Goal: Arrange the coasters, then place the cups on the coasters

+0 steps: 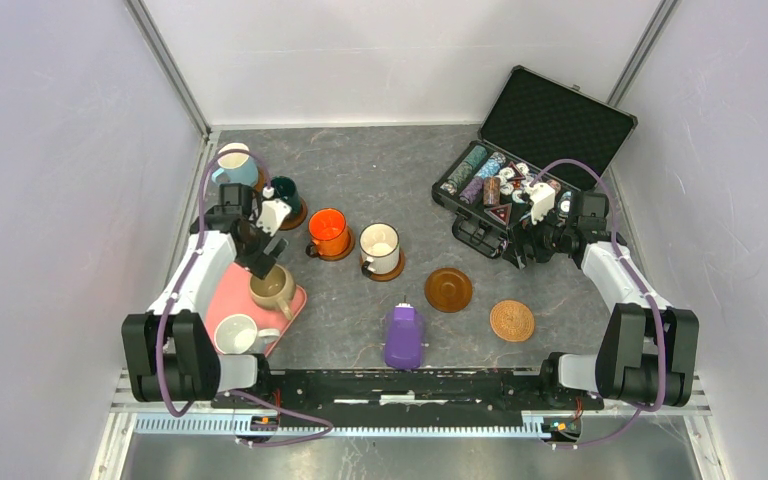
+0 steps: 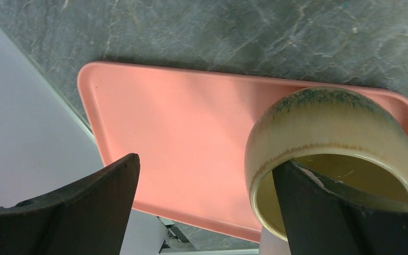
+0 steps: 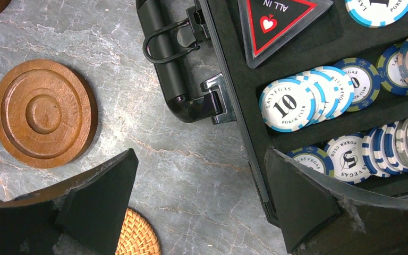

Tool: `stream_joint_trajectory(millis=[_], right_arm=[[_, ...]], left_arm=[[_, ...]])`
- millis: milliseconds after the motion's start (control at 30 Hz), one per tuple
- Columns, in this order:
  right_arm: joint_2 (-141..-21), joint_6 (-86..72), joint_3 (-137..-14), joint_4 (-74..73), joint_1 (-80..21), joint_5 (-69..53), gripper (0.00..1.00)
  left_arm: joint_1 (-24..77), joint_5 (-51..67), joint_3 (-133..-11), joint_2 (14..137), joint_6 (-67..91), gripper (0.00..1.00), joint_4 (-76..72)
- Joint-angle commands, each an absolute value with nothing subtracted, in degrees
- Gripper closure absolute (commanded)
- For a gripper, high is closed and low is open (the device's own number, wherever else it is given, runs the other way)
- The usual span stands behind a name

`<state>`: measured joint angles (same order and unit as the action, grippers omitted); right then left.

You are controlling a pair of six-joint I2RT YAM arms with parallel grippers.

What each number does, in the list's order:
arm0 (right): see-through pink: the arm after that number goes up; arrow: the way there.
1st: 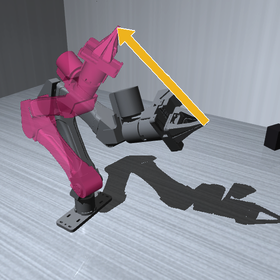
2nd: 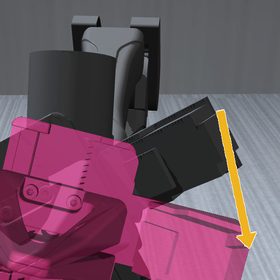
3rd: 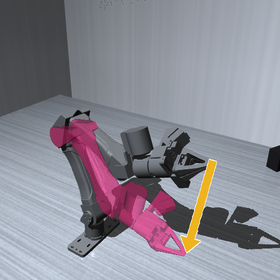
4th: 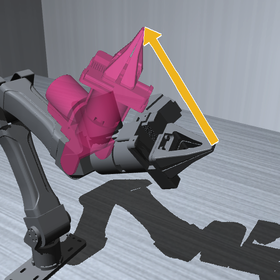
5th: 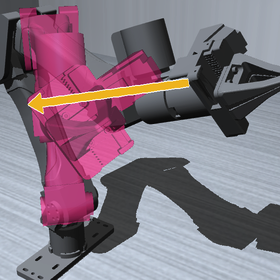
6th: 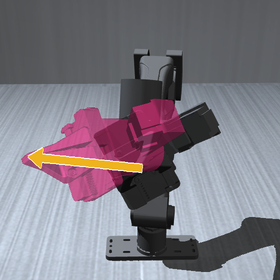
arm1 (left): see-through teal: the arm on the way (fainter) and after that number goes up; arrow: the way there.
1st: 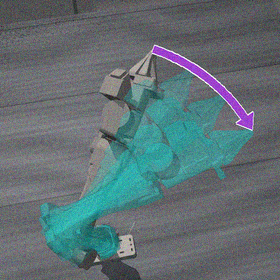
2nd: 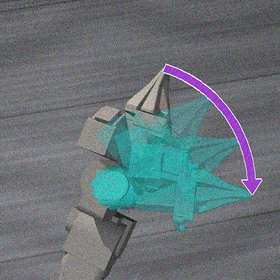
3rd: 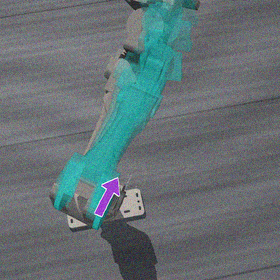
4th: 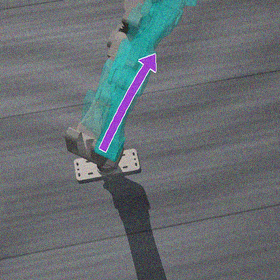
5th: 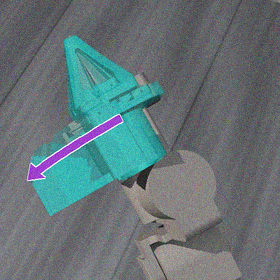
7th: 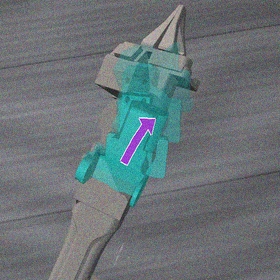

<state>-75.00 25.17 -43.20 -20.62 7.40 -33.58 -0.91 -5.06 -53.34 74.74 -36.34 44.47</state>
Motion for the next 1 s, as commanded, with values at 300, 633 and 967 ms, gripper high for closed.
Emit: stream_joint_trajectory(millis=[300,633,967], right_arm=[[-75.00,26.11,-42.45,-20.19,7.72,-35.18,0.02],[-75.60,25.84,-42.63,-20.13,7.68,-36.30,0.02],[-75.11,25.75,-42.47,-20.24,7.68,-36.30,0.02]], left_arm=[[-2.99,-0.18,-64.30,69.57,-33.12,0.00,53.62],[-2.44,9.45,-58.03,63.50,-28.25,0.00,66.48],[-1.28,2.41,-51.26,64.73,-21.78,0.00,56.91]])
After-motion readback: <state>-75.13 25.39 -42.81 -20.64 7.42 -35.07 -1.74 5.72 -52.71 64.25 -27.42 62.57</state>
